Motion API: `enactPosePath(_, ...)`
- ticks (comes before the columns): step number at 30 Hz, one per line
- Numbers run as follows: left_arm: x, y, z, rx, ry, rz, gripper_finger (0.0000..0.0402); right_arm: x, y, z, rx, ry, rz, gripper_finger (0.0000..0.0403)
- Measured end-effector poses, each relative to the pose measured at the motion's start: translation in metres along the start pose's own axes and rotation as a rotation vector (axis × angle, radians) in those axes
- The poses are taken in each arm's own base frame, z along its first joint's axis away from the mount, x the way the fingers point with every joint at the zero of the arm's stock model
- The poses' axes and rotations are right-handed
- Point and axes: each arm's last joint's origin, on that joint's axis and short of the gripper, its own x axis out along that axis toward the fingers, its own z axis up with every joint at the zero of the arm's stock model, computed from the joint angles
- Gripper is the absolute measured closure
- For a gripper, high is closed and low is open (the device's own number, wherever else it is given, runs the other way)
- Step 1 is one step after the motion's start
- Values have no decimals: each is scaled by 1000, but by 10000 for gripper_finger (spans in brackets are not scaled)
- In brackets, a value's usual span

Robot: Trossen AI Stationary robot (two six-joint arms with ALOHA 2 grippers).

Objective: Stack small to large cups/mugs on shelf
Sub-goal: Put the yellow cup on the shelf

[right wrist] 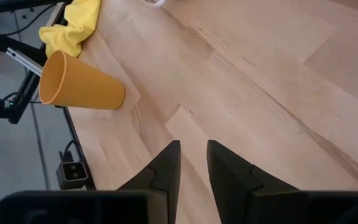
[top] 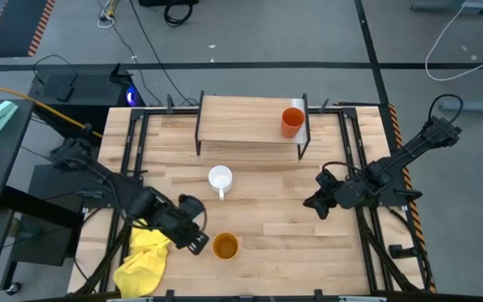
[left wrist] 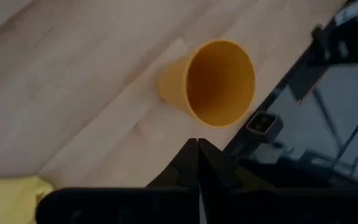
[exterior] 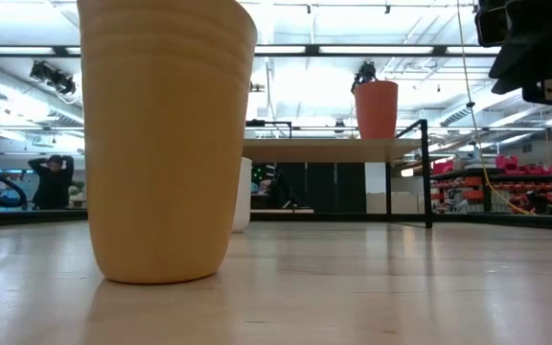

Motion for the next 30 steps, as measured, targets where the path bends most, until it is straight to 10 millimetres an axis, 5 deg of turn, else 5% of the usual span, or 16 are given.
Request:
enactPosePath(7, 13, -21, 9, 174, 25, 6, 380, 0, 0, 0, 77, -1, 2, 316)
enactPosePath(14, 33, -19, 20, 187, 85, 77, 390, 0, -7, -1, 47, -18, -74, 316)
enactPosePath(22, 66, -16, 43, 115, 149, 99, 364, -1, -11, -2, -5, -8, -117, 316)
enactPosePath(30, 71, -23, 53, 39, 142, 4, 344, -1, -12, -2, -58, -2, -129, 316)
